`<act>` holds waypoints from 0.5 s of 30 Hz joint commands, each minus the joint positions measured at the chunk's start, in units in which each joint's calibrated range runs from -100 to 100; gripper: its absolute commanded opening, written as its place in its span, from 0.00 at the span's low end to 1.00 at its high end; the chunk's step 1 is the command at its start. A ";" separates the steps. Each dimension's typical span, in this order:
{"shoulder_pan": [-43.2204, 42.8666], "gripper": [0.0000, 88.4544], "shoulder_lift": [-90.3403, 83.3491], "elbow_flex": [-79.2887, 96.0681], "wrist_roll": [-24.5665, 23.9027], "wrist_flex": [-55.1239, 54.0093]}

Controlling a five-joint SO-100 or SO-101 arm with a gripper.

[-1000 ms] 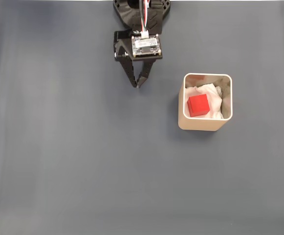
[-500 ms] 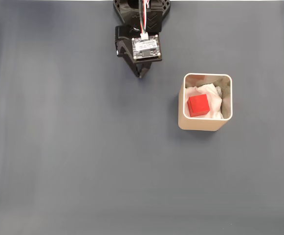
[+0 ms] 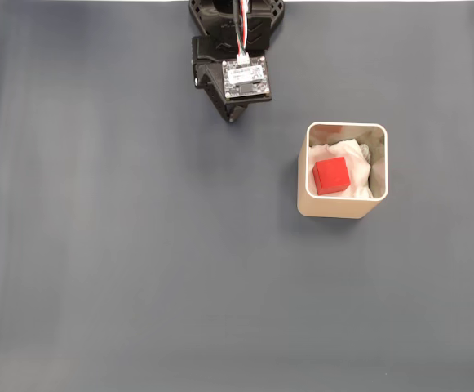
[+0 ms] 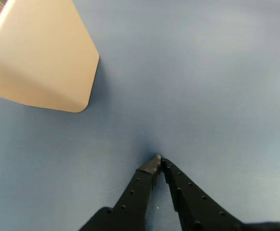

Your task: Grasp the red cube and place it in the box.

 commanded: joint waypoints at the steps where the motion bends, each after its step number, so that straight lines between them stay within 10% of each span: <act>1: -0.14 0.00 -0.54 0.64 -1.42 1.70; 15: -0.21 0.01 -0.54 0.64 -4.35 2.36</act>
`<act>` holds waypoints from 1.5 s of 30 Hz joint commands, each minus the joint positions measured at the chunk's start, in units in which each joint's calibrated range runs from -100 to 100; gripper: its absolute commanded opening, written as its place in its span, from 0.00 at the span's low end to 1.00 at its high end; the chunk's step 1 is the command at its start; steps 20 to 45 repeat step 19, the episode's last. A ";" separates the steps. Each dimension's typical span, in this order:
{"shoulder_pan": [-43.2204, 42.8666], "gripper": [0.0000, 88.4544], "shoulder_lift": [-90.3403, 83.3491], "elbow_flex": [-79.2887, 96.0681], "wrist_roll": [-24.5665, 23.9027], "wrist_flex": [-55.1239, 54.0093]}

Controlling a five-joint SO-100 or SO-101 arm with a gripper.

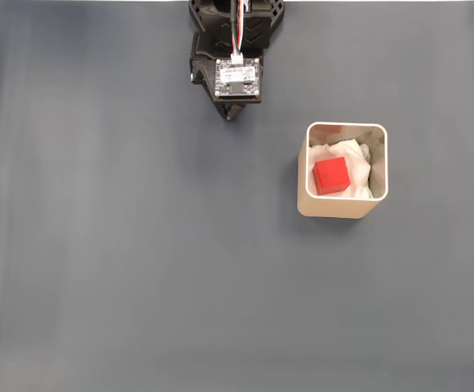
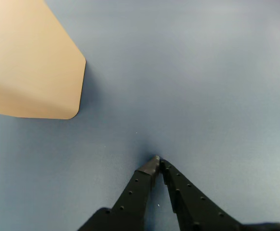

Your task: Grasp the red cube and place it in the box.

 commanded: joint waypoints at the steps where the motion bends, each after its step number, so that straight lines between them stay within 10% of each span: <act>1: -0.21 0.01 -0.54 0.64 -0.44 1.14; 45: -0.21 0.01 -0.54 0.64 -0.44 1.14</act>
